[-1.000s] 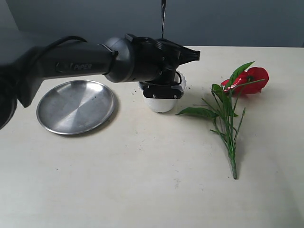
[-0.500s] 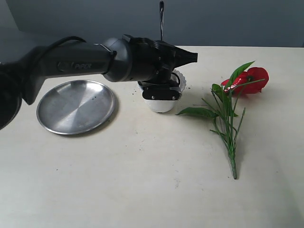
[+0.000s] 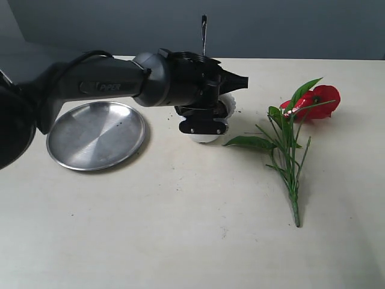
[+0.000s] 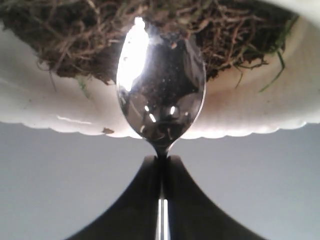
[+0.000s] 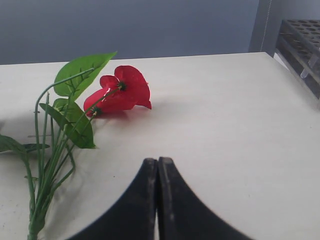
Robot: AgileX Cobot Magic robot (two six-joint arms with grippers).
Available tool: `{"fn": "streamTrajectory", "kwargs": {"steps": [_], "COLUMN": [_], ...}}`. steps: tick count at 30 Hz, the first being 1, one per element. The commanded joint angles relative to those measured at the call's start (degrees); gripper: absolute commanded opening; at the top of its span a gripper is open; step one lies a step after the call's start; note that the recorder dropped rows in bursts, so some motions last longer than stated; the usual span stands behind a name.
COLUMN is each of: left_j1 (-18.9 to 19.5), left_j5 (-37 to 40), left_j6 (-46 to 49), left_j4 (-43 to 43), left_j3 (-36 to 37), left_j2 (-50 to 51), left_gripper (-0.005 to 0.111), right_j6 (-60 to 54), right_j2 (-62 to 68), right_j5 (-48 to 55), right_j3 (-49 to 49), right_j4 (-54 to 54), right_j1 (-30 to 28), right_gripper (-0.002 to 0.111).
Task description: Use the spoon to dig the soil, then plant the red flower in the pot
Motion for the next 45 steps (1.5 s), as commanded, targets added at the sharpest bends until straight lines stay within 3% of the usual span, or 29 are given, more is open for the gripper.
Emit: {"fn": "streamTrajectory", "kwargs": {"steps": [1,4,8,16,27,45], "left_j1": [-0.11,-0.11,-0.11,-0.49,-1.25,1.25], "left_j5": [0.41,0.27,0.37,2.74,1.90,-2.12], "left_j6": [0.48,1.25,11.69,13.31,11.65,11.51], "left_j4": [-2.29,-3.71,-13.60,-15.87,-8.26,-7.92], "left_j3": [0.20,0.20,0.20,0.20,0.20,0.20], "left_j2": [0.57,0.57,0.57,-2.86,-4.26,-3.79], "left_gripper": [0.000,0.000,0.000,0.000,0.000,0.000], "right_j6": [-0.33,-0.33,-0.33,-0.33,-0.33,-0.33], "right_j2": [-0.17,-0.17,-0.17,-0.17,-0.17,-0.17], "right_j5": [-0.42,-0.42,-0.42,-0.42,-0.42,-0.42], "right_j3": [0.12,0.12,0.12,0.12,0.12,0.12], "right_j4": [0.17,0.17,0.17,0.17,0.17,0.17], "right_j1": [-0.34,-0.34,-0.34,-0.34,-0.34,-0.34], "right_gripper": [-0.001,-0.001,-0.001,-0.001,-0.001,-0.001]}}
